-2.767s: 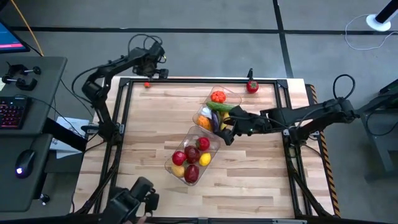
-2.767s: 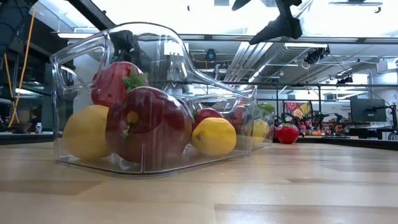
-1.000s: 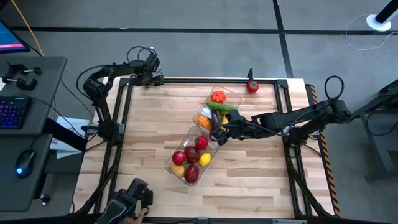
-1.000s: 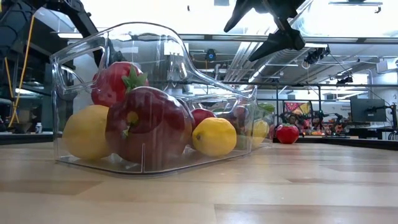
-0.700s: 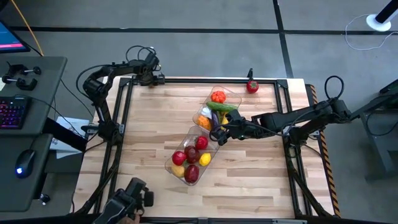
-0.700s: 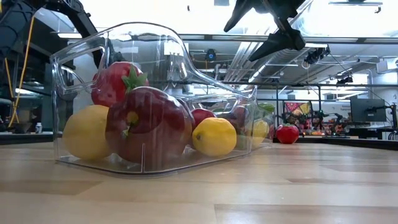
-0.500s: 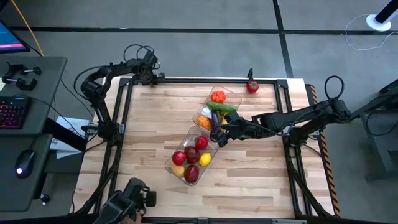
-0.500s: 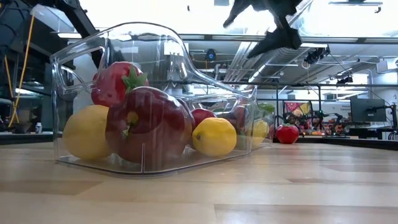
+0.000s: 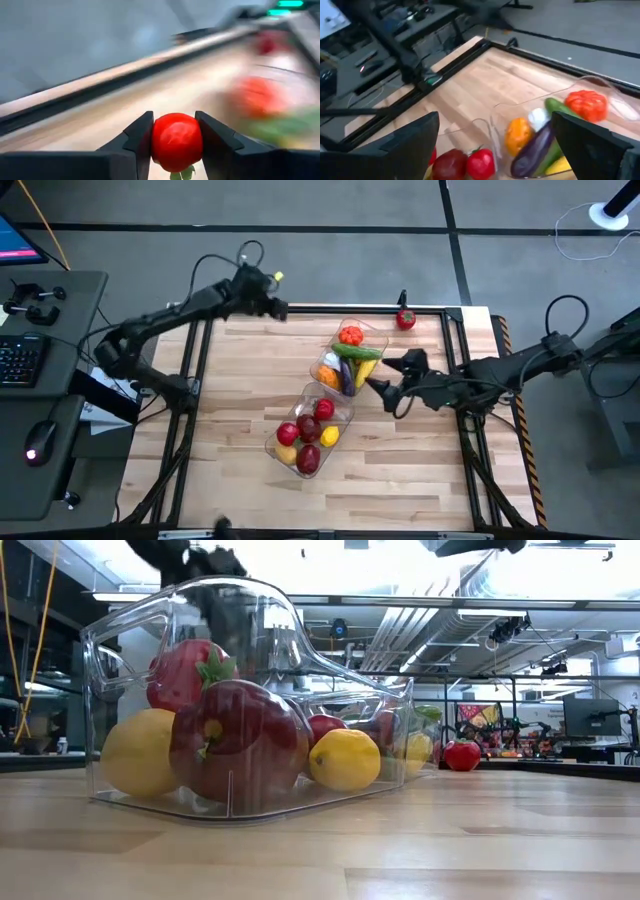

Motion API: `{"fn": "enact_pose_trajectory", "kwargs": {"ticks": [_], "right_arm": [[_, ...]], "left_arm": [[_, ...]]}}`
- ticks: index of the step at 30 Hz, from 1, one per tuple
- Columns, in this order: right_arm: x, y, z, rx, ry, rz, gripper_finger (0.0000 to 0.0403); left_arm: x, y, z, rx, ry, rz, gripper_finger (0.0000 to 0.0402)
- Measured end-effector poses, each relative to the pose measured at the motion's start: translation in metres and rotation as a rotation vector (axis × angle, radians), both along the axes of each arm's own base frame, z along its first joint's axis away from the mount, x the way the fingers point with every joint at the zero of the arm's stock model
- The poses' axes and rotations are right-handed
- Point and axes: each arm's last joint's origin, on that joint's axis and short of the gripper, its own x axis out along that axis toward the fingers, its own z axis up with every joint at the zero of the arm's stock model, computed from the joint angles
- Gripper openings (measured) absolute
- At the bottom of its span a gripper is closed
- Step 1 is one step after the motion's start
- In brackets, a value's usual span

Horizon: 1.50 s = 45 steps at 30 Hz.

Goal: Sort produce into baskets
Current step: Put the orange tomato into the bottom transparent bin

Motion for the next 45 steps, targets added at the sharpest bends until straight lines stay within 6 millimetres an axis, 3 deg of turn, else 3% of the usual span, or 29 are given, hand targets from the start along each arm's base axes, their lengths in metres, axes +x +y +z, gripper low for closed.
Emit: {"fn": "enact_pose_trajectory", "kwargs": {"ticks": [5,10,14,18,25,37,45], "right_arm": [[-0.016,-0.003,0.0,0.018,0.03,-0.035,0.0376],[-0.018,-0.003,-0.007,0.057,0.096,-0.021,0.0376],[-0.016,-0.001,-0.01,0.083,0.129,0.029,0.0376],[-0.015,0.0,-0.011,0.105,0.144,0.061,0.0376],[-0.015,0.0,-0.011,0.107,0.146,0.063,0.0376],[-0.014,0.0,-0.01,0.145,0.119,0.055,0.0376],[-0.013,0.002,-0.009,0.101,0.147,0.122,0.0376]], "left_arm": [[0.032,-0.08,0.037,0.103,-0.168,-0.325,0.0114],[0.053,-0.152,0.051,0.126,-0.286,-0.58,0.0123],[0.067,-0.194,0.051,0.125,-0.344,-0.721,0.0127],[0.079,-0.219,0.043,0.119,-0.366,-0.799,0.0128],[0.099,-0.223,0.039,0.161,-0.466,-0.803,0.0129],[0.111,-0.173,0.038,0.194,-0.547,-0.631,0.0129],[0.111,-0.16,0.042,0.224,-0.583,-0.589,0.0129]]}}
